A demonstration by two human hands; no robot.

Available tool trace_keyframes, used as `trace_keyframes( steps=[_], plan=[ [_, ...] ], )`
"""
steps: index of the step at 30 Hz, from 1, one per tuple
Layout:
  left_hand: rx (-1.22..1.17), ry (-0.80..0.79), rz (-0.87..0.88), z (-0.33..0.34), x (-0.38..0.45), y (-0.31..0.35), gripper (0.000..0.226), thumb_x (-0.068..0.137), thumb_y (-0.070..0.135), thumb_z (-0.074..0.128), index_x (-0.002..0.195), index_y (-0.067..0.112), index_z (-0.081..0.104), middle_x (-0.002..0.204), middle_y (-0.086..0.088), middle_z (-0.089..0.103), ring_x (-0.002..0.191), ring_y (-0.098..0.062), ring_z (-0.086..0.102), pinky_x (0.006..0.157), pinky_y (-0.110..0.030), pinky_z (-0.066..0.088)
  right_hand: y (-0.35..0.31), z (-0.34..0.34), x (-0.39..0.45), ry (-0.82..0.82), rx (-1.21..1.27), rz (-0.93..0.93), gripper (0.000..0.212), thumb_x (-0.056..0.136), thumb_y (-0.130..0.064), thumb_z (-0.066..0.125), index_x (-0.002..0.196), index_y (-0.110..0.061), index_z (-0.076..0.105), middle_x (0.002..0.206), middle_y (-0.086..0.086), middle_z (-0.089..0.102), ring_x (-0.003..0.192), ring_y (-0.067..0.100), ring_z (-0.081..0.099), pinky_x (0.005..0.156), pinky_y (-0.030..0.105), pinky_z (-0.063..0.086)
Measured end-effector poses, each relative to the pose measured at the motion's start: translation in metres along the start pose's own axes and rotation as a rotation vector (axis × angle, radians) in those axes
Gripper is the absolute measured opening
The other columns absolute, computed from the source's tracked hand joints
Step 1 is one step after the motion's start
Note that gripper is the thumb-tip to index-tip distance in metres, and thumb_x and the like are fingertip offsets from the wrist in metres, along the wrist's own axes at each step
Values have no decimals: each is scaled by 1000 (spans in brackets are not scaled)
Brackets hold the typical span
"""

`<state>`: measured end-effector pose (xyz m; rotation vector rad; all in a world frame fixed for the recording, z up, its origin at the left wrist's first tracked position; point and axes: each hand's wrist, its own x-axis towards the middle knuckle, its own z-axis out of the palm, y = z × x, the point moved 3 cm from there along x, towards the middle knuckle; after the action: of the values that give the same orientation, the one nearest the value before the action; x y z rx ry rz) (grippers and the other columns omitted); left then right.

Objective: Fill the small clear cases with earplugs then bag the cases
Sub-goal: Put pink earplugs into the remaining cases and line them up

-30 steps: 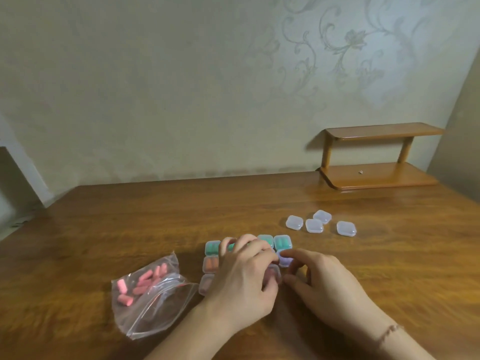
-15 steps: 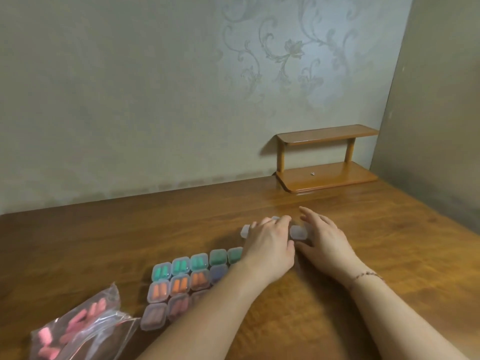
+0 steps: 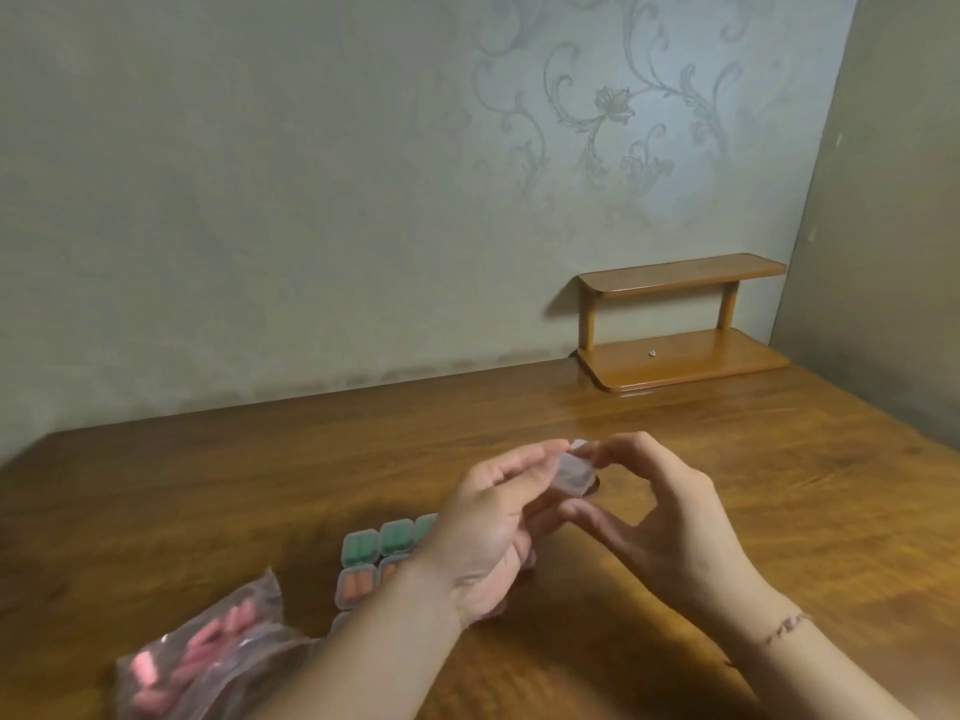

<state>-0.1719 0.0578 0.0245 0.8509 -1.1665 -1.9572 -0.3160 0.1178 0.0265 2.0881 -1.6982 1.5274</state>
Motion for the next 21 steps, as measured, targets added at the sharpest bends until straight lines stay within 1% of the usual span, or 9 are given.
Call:
trace_keyframes(
  steps=[1, 3, 5, 7, 9, 12, 15, 19, 21],
  plan=[
    [-64, -8, -5, -6, -11, 5, 29, 90, 17, 64, 118, 8, 68, 115, -17, 72, 113, -33, 67, 104, -43, 45, -9, 1, 0, 3, 65, -52, 26, 82, -47, 67, 99, -30, 55, 99, -17, 66, 94, 3, 66, 79, 18, 54],
    [-124, -29, 13, -19, -32, 14, 40, 82, 23, 69, 118, 6, 69, 117, -22, 70, 108, -35, 67, 86, -42, 48, -26, 6, 1, 31, 117, -150, 17, 83, -36, 67, 93, -25, 58, 101, -17, 69, 93, 3, 67, 75, 26, 56],
    [-132, -36, 38, -30, -52, 21, 39, 75, 29, 73, 109, 9, 74, 117, -24, 69, 97, -35, 66, 69, -35, 46, -44, 14, 5, 74, 56, -242, 12, 83, -31, 67, 88, -22, 61, 101, -15, 72, 89, 0, 66, 68, 32, 56],
    [-132, -10, 86, -43, -69, 27, 36, 70, 29, 73, 101, 10, 76, 111, -22, 72, 88, -28, 69, 54, -33, 55, -62, 26, 8, 99, 26, -316, 10, 83, -30, 67, 89, -24, 62, 97, -13, 73, 83, 1, 67, 63, 33, 55],
    [-99, 47, 178, -59, -84, 34, 35, 69, 28, 72, 98, 9, 77, 107, -20, 74, 90, -24, 73, 56, -32, 60, -80, 39, 11, 91, 61, -342, 11, 84, -32, 66, 93, -28, 62, 92, -12, 74, 80, 3, 68, 61, 32, 55],
    [-5, 179, 348, -90, -98, 46, 39, 65, 33, 74, 97, 10, 78, 109, -17, 74, 99, -26, 72, 75, -30, 60, -103, 65, 19, 99, 84, -345, 16, 84, -34, 64, 88, -19, 69, 85, -11, 74, 74, 5, 70, 58, 31, 56],
    [119, 279, 479, -121, -111, 61, 44, 64, 41, 73, 97, 12, 79, 112, -6, 75, 108, -24, 70, 90, -38, 56, -125, 94, 30, 78, 56, -409, 18, 86, -32, 64, 89, -18, 73, 85, -13, 74, 73, 4, 70, 57, 29, 56],
    [66, 304, 542, -161, -119, 71, 35, 71, 25, 67, 100, 9, 78, 111, -4, 75, 99, -19, 73, 75, -25, 59, -149, 132, 43, 125, 54, -521, 8, 84, -24, 70, 86, -18, 75, 89, -16, 74, 74, 2, 70, 58, 24, 53],
    [12, 325, 528, -175, -121, 70, 38, 70, 23, 66, 103, 6, 75, 108, -2, 76, 92, -19, 74, 67, -27, 59, -157, 150, 47, 152, 54, -536, 7, 83, -23, 70, 82, -18, 75, 88, -15, 75, 73, 2, 70, 57, 24, 53]
  ],
)
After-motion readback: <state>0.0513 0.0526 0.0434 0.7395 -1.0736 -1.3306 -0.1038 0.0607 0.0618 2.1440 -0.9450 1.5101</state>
